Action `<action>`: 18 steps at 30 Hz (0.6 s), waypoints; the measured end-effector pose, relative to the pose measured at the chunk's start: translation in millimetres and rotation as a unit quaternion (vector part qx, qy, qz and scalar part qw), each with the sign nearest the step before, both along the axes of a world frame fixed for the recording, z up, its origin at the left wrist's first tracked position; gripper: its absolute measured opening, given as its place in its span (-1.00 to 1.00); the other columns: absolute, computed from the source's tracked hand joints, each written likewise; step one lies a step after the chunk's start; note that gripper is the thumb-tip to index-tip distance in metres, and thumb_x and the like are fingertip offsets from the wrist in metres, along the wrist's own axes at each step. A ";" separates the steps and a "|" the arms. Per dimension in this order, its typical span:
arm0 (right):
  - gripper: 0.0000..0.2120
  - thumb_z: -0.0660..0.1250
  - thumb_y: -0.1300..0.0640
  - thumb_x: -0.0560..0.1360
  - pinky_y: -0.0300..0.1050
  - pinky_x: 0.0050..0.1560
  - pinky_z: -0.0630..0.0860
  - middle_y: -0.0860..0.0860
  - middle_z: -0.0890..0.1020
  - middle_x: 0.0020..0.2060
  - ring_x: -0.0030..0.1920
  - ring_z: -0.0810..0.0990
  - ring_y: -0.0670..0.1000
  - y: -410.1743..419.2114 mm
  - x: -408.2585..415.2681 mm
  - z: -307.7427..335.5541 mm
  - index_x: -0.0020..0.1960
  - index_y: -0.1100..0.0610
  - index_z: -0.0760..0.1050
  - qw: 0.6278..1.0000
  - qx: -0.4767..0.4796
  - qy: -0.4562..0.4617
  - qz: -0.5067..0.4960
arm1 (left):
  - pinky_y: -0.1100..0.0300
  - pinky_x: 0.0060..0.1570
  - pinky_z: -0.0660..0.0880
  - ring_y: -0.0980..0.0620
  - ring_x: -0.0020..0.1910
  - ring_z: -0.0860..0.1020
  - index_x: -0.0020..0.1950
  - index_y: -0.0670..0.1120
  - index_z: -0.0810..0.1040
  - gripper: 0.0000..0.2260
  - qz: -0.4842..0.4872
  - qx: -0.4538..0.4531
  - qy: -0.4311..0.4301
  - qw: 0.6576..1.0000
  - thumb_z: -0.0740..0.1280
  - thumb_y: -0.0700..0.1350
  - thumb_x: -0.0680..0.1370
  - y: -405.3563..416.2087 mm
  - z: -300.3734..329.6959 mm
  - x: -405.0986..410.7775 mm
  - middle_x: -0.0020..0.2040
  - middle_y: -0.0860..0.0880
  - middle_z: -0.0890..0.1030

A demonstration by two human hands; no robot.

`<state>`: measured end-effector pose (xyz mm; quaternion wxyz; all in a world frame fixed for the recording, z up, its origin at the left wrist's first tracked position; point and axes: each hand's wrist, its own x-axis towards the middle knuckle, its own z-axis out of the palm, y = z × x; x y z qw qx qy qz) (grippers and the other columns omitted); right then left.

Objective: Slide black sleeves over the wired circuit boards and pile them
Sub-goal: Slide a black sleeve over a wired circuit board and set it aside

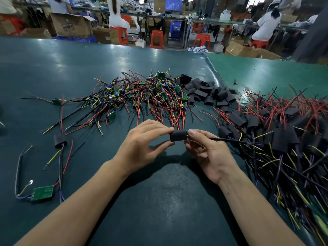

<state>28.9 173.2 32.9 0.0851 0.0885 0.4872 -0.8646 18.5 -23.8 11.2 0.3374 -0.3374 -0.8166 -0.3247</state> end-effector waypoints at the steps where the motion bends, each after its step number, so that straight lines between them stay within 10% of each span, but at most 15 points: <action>1: -0.85 0.50 0.25 0.26 -0.28 -0.32 0.58 0.09 0.65 -0.32 -0.34 0.63 -0.06 0.2 0.2 0.5 -0.19 0.24 0.62 1.000 -0.002 -0.003 0.004 | 0.03 0.03 0.59 -0.10 -0.04 0.62 0.12 -0.27 0.66 -0.69 0.001 -0.002 0.005 1.000 0.56 -0.22 0.42 0.0 -0.3 -0.3 0.01 -0.12 0.68; 13: -0.67 0.49 0.07 0.31 -0.16 -0.32 0.61 0.16 0.68 -0.27 -0.33 0.66 0.11 -5.5 2.4 -0.2 0.01 0.20 0.58 0.995 0.061 0.061 0.049 | -0.02 -0.01 0.59 -0.10 -0.02 0.63 0.19 -0.26 0.63 -0.68 0.001 0.000 0.010 1.000 0.51 -0.22 0.46 2.5 0.4 2.2 0.05 -0.11 0.68; 18: -0.90 0.46 0.08 0.40 -0.17 -0.34 0.59 0.12 0.68 -0.36 -0.35 0.67 0.06 -9.2 5.7 -4.4 -0.20 0.12 0.68 0.965 0.196 0.171 0.003 | -0.09 0.17 0.51 -0.12 0.17 0.58 0.26 -0.23 0.59 -0.61 0.054 -0.004 0.029 0.998 0.52 -0.14 0.47 0.5 0.5 0.0 0.21 -0.08 0.63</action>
